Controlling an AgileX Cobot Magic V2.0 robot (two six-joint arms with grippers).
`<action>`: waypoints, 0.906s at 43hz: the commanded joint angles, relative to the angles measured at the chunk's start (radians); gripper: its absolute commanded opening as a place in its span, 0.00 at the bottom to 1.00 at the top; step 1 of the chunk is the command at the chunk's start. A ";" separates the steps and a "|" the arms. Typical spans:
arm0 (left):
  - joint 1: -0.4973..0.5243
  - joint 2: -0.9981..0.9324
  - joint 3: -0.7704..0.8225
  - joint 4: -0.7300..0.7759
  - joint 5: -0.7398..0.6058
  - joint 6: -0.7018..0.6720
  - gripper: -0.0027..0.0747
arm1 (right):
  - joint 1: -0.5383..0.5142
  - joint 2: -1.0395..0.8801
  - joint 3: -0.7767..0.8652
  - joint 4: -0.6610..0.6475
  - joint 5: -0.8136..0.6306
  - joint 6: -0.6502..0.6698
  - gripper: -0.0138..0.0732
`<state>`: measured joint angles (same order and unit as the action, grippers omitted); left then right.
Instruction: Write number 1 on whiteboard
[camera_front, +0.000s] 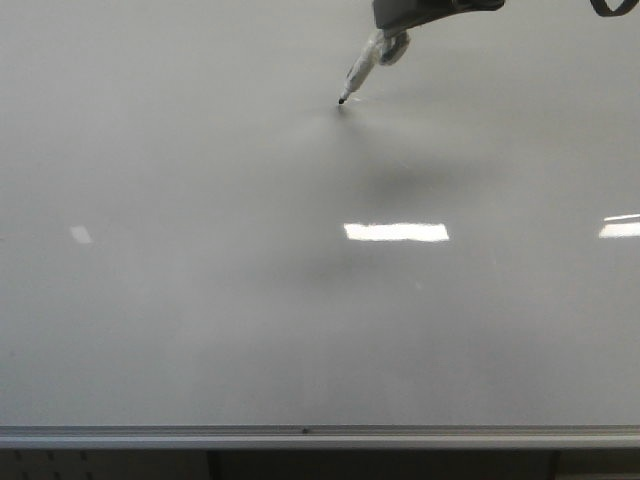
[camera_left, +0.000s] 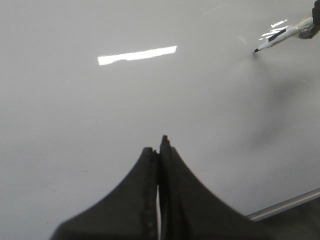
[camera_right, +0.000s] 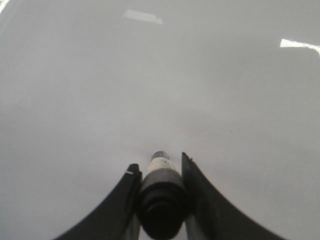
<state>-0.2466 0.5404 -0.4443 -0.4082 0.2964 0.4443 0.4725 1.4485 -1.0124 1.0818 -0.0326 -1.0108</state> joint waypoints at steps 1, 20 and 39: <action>0.002 0.002 -0.029 -0.011 -0.080 -0.009 0.01 | -0.001 -0.032 -0.037 0.005 -0.053 -0.011 0.09; 0.002 0.002 -0.029 -0.011 -0.080 -0.009 0.01 | -0.001 -0.010 -0.037 -0.005 -0.056 -0.012 0.09; 0.002 0.002 -0.029 -0.011 -0.080 -0.009 0.01 | -0.001 -0.010 0.034 -0.005 -0.024 -0.012 0.09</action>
<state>-0.2466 0.5404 -0.4443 -0.4082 0.2950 0.4439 0.4731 1.4681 -0.9752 1.0818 -0.0162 -1.0108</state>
